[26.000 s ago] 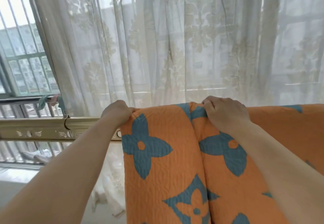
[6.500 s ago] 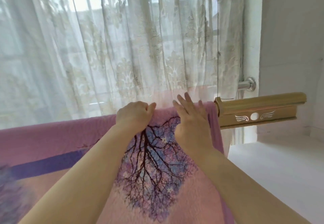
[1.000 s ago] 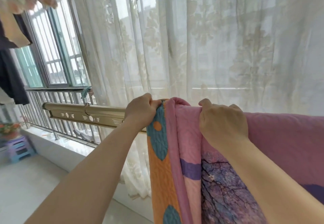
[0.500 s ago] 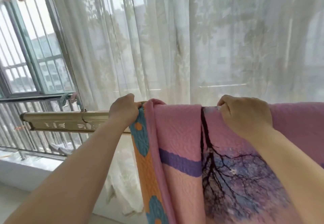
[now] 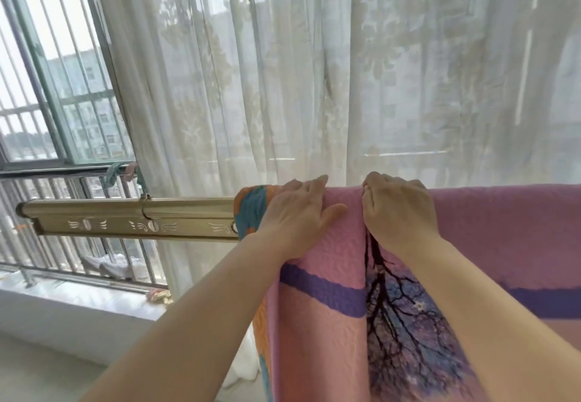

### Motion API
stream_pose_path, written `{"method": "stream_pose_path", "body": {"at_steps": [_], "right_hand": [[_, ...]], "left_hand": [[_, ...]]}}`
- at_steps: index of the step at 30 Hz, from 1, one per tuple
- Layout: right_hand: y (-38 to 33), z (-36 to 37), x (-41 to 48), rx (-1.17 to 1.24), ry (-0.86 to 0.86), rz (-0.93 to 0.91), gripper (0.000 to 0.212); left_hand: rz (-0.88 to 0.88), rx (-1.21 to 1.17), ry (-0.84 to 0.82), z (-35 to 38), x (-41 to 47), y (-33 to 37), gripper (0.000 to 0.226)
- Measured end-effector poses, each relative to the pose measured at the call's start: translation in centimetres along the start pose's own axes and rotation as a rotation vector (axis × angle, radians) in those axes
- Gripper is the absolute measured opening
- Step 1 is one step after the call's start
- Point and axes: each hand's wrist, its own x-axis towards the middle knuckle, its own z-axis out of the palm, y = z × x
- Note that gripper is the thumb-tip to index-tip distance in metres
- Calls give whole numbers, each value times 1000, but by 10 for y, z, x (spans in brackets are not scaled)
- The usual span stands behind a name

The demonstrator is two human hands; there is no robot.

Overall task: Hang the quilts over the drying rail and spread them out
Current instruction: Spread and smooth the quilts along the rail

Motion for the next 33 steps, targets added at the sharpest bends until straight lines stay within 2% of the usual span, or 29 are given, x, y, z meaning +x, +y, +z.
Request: {"method": "stream_pose_path", "body": {"at_steps": [3,8,10,15,18,21,25,27,33], "right_hand": [[5,1,-2,-31,11,-28,24],[14,-4,0,-75,1,-55,35],[14,-7,-3,-92,11,-53,33],[14,-8,-6,-105,60,-63,27],[16,-7,-7,-96,68,-33,30],[11,-9,-7,-64,21,-24,29],[-16,-6,-3,32,-25,-108,27],[-19,1,-1,90,9,-52,32],[-16,13,4,103,140,69,43]], "left_hand": [[-37,-6,14,5,2,-9,78],[-170,37,40,0,-5,-45,82],[-227,34,28,-5,-9,-63,85],[-328,54,63,-8,-7,-66,55],[-355,66,106,-5,-6,-59,52],[-349,69,96,-5,-4,-53,52],[-335,80,44,-4,-1,-44,49],[-305,95,31,-2,5,-37,48],[-61,28,126,9,15,-28,44]]}}
